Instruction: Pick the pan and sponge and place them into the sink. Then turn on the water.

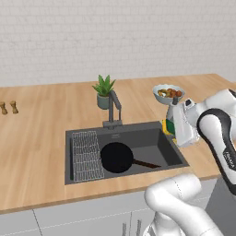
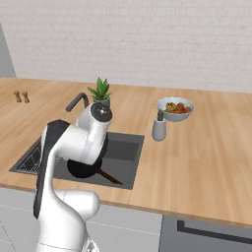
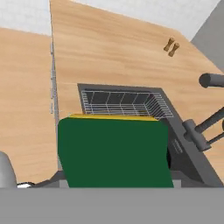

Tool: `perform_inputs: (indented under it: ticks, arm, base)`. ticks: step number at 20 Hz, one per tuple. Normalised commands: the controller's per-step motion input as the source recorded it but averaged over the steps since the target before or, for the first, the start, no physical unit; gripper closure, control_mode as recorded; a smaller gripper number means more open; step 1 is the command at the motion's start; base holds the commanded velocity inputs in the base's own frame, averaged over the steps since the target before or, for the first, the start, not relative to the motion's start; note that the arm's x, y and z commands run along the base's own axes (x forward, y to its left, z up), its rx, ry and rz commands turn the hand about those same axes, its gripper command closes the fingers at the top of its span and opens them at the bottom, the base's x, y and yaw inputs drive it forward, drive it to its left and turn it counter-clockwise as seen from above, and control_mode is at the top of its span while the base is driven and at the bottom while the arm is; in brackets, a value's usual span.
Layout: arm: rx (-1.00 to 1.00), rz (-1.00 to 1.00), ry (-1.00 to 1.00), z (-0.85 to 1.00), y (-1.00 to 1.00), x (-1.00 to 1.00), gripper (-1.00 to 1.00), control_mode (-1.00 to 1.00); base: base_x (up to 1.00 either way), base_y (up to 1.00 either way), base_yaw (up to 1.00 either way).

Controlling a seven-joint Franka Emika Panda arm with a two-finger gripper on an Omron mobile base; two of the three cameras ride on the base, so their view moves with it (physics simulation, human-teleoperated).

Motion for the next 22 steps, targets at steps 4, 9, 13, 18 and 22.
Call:
perform_inputs:
  ticks: [4, 9, 13, 18, 22]
  arm:
    - [0.03, -0.38, 0.0, -0.17, -0.28, 0.33, 1.0, -1.0]
    - [0.0, -0.42, 0.0, -0.37, -0.14, 0.46, 1.0, -1.0]
    - [0.02, -0.08, 0.02, -0.46, -0.01, 0.4, 1.0, -1.0]
    - [0.11, 0.13, 0.13, -0.4, -0.05, 0.6, 1.0, -1.0]
    - [0.13, 0.06, 0.23, -0.2, -0.02, 0.83, 1.0, -1.0]
  base:
    - [0.0, 0.0, 0.0]
    - [0.0, 0.0, 0.0]
    - [0.0, 0.0, 0.0]
    - [0.0, 0.0, 0.0]
    - [0.0, 0.0, 0.0]
